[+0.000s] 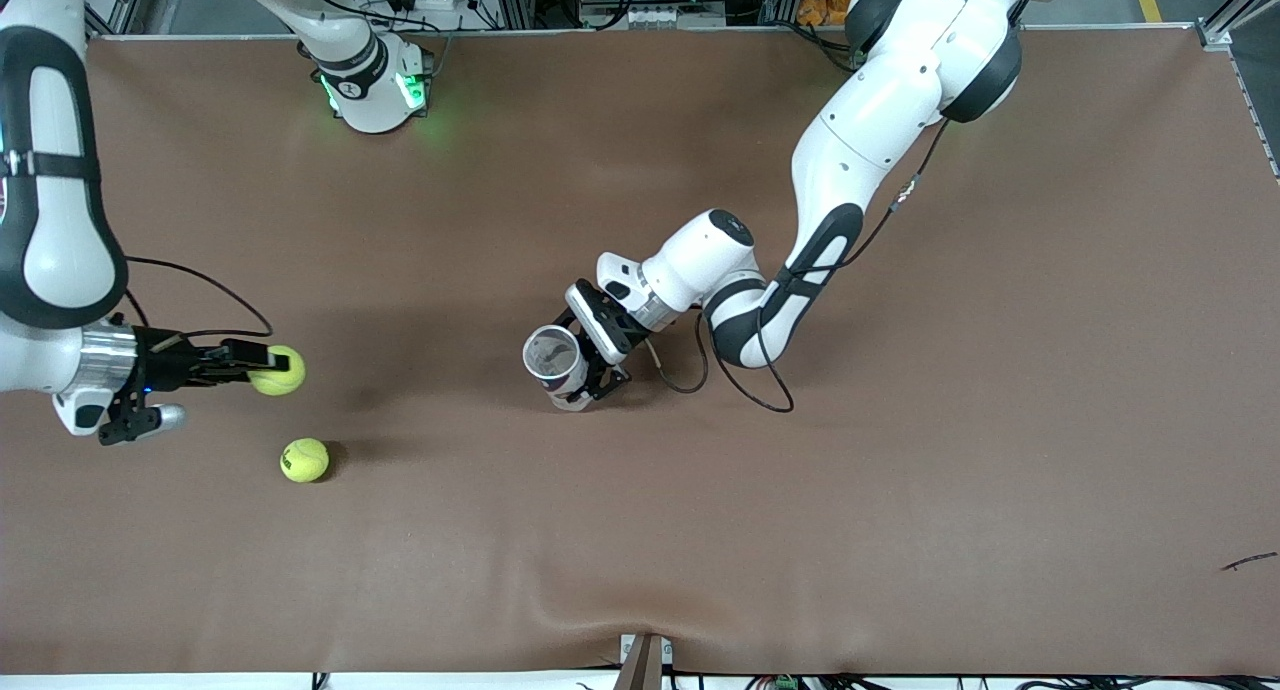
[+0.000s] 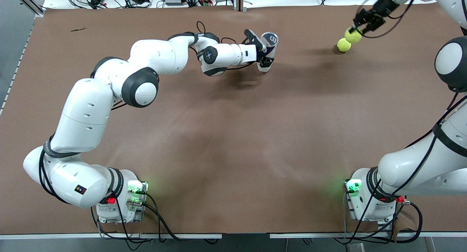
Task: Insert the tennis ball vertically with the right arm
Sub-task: 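Carry the upright can toward the middle while the right gripper grasps a ball, then move the held ball with the right gripper over the can opening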
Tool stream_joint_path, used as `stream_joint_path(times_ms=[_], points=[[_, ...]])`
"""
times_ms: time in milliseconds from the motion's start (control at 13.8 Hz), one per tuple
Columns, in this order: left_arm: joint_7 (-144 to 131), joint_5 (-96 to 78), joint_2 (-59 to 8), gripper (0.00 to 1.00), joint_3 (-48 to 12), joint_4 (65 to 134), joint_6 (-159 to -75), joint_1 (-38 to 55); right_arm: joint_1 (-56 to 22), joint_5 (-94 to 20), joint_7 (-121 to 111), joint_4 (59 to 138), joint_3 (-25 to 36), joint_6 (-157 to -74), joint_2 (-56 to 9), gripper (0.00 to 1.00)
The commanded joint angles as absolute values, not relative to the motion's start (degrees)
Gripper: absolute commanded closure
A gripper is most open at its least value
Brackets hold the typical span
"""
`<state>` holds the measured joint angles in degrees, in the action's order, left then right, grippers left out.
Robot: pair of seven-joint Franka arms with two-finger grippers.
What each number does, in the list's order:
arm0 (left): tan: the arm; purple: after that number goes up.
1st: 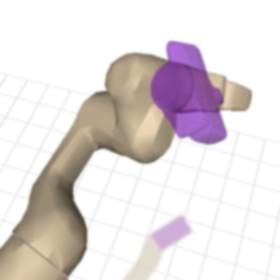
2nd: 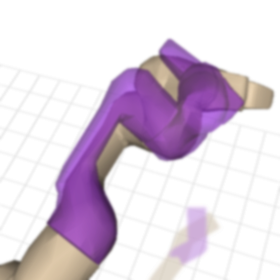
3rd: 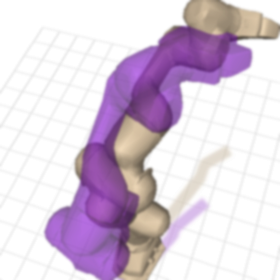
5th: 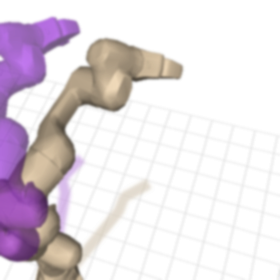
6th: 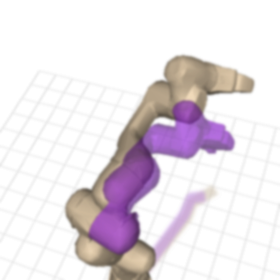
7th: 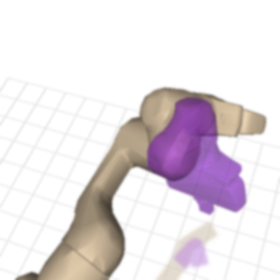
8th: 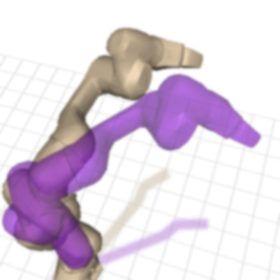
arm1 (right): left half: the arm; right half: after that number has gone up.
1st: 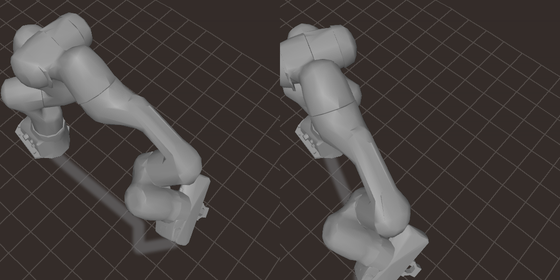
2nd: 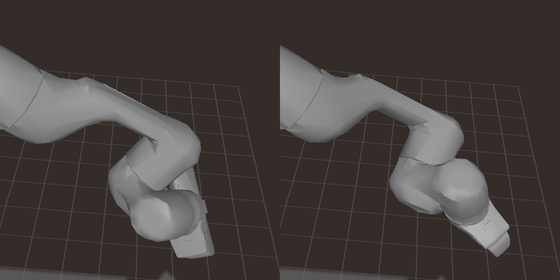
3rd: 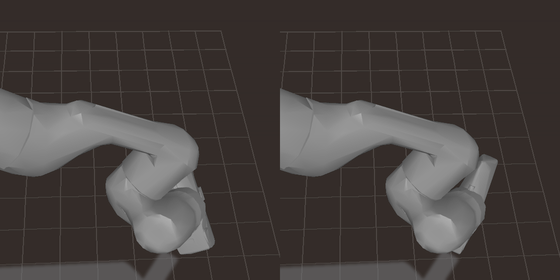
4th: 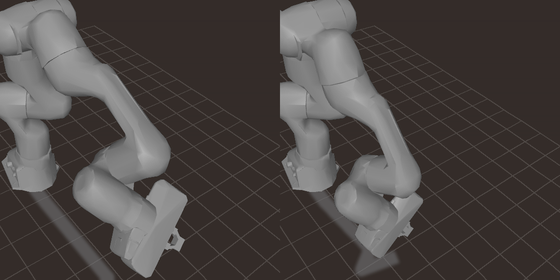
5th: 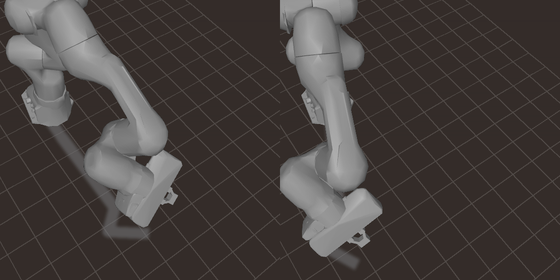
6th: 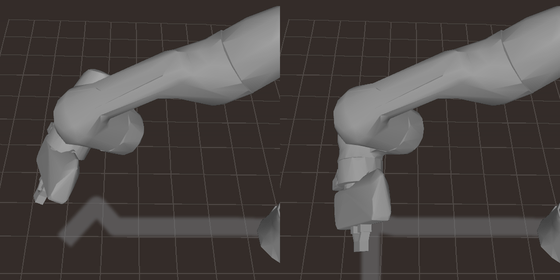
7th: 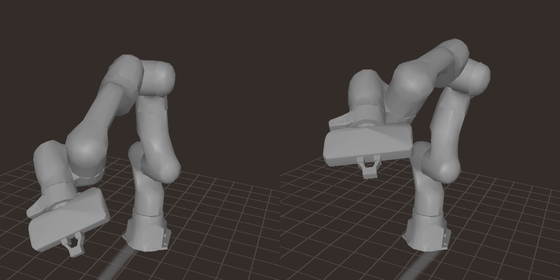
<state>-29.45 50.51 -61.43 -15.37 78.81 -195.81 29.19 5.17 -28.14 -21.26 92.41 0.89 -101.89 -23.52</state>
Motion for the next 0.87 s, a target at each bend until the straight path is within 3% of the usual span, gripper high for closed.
stream_joint_path(times_ms=[0, 289, 795], points=[[-30.06, 52.12, -63.01, 0.22, -15.12, 77.87, -198.37, 29.27, 0.46, -31.72, -10.50, 89.48, 0.88, -101.69, -22.94, 0.69], [-29.88, 52.21, -63.63, 0.17, -14.85, 77.96, -198.37, 29.36, -7.10, -33.49, 4.54, 85.70, 0.97, -103.61, -23.03, 0.67], [-29.88, 52.21, -63.55, 0.14, -14.85, 77.87, -198.28, 29.36, -18.62, -34.01, 23.44, 86.22, 1.05, -114.77, -24.08, 0.67]])
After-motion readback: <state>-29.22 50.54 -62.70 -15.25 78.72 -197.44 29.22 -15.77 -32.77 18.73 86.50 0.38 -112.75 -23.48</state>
